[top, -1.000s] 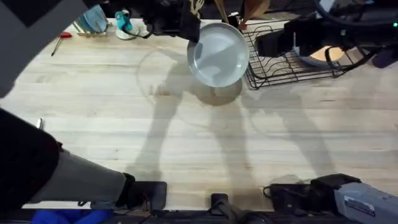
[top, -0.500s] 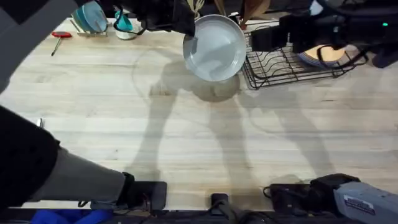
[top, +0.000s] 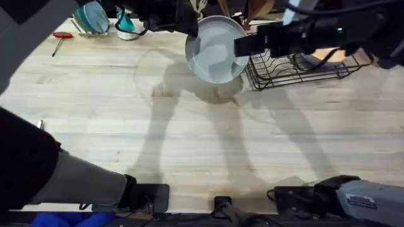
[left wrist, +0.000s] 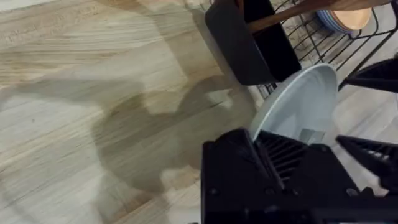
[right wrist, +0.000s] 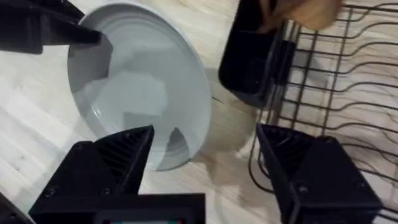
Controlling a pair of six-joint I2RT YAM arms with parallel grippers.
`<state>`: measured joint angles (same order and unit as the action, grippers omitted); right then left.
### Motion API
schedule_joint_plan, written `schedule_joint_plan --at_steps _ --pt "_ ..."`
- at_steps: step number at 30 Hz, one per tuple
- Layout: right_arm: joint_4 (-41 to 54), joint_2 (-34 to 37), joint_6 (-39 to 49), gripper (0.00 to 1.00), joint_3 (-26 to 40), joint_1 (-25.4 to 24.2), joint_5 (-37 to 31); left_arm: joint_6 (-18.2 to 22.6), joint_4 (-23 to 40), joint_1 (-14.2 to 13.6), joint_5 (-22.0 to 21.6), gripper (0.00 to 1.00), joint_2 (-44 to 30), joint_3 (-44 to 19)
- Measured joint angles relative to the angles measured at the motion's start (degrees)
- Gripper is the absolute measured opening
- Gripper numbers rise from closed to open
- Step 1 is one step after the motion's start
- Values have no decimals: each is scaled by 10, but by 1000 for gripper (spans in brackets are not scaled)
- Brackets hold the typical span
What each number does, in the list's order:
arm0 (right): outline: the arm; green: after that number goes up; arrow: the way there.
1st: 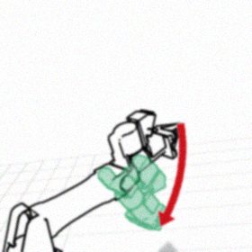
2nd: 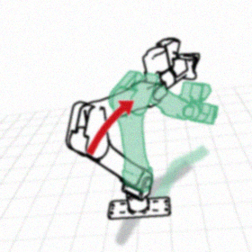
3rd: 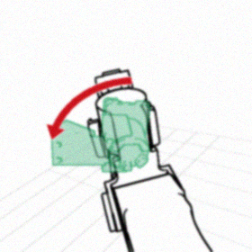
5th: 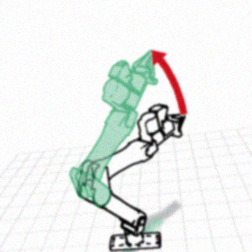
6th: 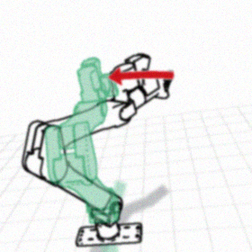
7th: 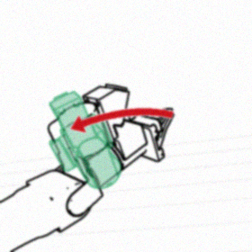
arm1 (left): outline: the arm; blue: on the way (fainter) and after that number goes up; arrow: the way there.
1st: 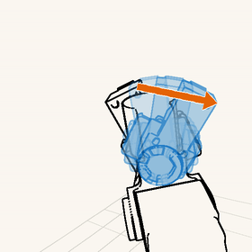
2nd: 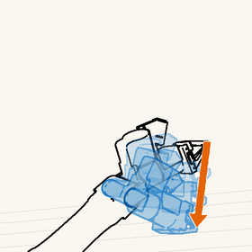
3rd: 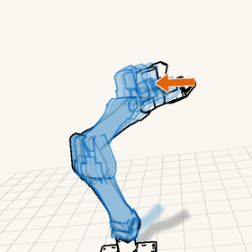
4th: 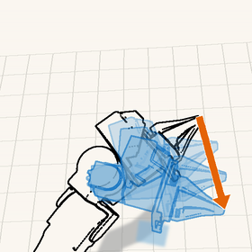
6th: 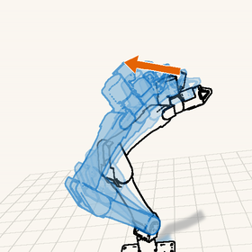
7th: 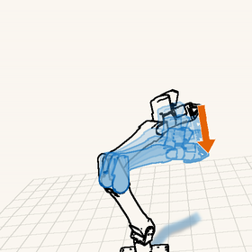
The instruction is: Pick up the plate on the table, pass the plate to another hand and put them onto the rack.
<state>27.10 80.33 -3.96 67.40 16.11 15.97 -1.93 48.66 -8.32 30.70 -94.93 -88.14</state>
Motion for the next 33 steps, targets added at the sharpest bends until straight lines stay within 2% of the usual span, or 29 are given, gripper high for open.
schedule_joint_plan --at_steps 5,10,23,27,33 --pt "-16 30 -3 977 0 13 0 0 0 0 0 42 0 0" --pt "-19 44 -4 886 0 13 0 0 0 0 0 42 0 0" --pt "-27 44 -6 277 0 13 0 0 0 0 0 41 0 0" --pt "-27 44 -6 144 0 13 0 0 0 0 0 41 0 0" --pt "-27 44 -8 34 0 13 4 0 0 2 -3 41 0 0"
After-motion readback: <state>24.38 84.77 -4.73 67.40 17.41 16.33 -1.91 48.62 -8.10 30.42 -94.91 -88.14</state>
